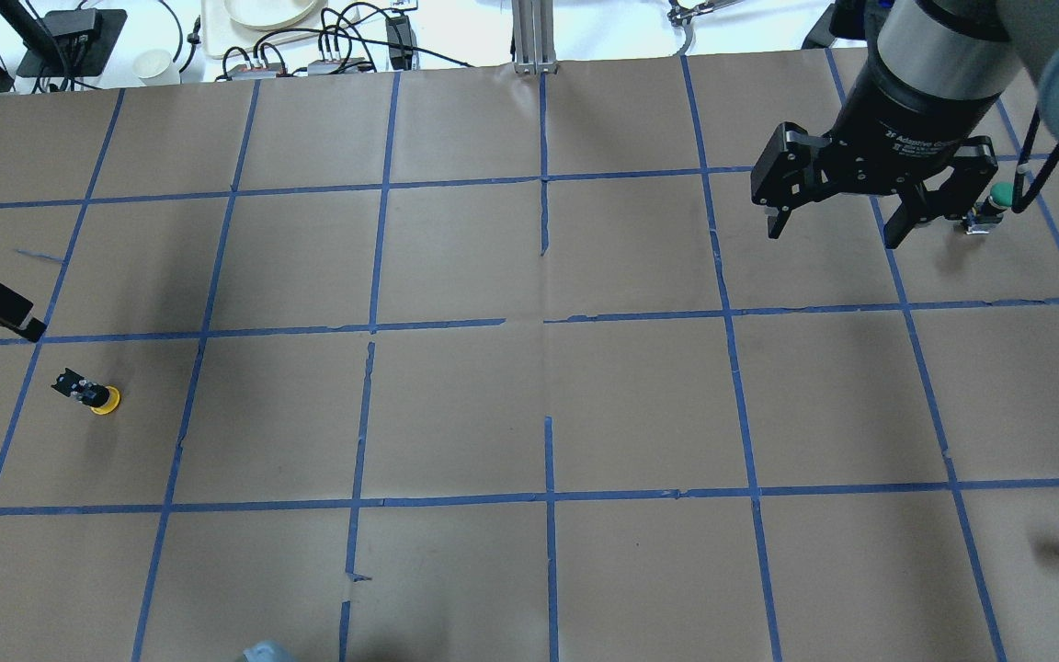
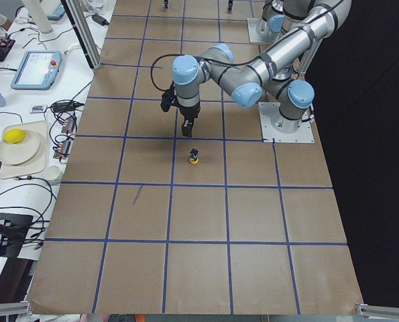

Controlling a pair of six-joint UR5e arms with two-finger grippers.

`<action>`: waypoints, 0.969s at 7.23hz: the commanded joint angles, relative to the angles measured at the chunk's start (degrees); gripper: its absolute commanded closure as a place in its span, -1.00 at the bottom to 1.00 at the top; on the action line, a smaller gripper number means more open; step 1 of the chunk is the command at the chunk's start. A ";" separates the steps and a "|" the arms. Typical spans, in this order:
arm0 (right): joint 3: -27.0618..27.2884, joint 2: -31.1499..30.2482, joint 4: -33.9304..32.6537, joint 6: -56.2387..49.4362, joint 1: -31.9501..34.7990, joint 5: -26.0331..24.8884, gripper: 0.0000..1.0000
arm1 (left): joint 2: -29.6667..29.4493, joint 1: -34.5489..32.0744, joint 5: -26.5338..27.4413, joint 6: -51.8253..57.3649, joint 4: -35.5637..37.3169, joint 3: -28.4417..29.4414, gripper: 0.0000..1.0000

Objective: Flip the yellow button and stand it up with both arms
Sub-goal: 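Lower the left gripper over the yellow-capped button block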

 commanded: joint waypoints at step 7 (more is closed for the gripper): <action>0.00 -0.08 0.19 0.32 -0.19 -0.25 -1.00 | -5.19 1.08 0.27 11.30 27.00 -15.85 -0.97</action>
